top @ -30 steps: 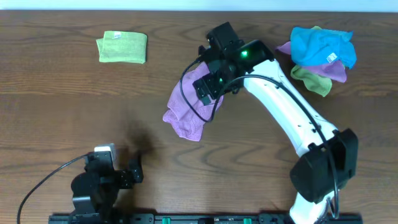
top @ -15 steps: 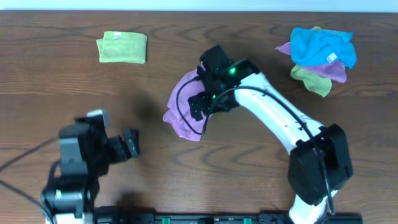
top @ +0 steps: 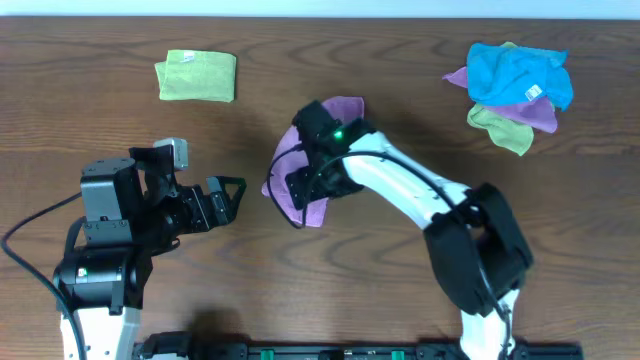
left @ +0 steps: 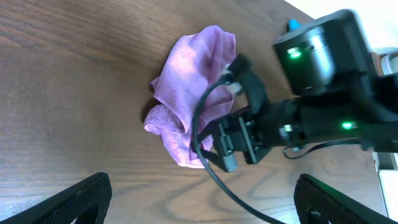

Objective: Fold the cloth
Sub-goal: 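Lay the purple cloth flat while moving the left gripper toward it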

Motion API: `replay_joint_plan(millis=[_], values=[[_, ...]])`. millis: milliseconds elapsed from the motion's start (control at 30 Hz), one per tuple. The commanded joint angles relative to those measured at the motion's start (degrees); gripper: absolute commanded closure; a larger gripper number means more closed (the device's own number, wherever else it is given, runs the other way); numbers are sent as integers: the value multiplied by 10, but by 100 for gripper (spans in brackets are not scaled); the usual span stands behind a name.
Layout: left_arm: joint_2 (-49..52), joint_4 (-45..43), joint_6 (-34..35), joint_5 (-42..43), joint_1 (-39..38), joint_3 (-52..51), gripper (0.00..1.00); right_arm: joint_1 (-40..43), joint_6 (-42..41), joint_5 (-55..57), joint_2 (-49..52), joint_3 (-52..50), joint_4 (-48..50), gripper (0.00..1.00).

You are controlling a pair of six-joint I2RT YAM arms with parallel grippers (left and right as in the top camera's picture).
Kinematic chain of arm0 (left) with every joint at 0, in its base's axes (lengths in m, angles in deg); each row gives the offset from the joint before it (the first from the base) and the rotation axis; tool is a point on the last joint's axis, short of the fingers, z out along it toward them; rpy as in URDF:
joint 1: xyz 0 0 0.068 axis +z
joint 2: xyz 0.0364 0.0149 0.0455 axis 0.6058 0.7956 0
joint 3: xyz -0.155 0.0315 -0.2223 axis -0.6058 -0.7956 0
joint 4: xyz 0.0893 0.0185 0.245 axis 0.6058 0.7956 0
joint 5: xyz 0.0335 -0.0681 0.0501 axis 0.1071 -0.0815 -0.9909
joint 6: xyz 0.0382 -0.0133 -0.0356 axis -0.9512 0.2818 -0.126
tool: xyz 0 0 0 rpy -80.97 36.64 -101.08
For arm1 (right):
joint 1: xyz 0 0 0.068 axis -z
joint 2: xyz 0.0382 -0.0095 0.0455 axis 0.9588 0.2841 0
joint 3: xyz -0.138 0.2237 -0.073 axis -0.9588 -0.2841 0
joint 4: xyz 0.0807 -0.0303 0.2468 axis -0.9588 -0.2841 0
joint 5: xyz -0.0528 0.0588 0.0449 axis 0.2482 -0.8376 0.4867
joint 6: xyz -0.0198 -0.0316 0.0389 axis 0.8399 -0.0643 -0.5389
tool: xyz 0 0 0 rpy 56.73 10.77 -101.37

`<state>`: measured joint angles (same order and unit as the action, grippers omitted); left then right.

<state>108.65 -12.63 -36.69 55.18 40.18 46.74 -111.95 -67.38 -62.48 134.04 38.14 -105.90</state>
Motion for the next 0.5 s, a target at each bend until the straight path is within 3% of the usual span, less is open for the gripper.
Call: replay_joint_plan(millis=[0,100,200,300,367,400,467], values=[[1,-1,8,12,1,11,5,-3,-17,24,9,-3,6,9],[1,-1,8,12,1,11,5,-2,-17,39,11,-3,8,20],[1,-1,8,12,1,11,5,-2,-17,54,11,-3,8,37],[1,-1,8,12,1,11,5,-2,-17,69,11,-3,8,64],[1,0,8,12,1,11,5,-2,-17,77,10,-3,6,91],[1,0,8,12,1,11,5,-2,-17,78,9,-2,5,99],[1,2,8,12,1,11,5,-2,-17,78,5,-2,-1,99]])
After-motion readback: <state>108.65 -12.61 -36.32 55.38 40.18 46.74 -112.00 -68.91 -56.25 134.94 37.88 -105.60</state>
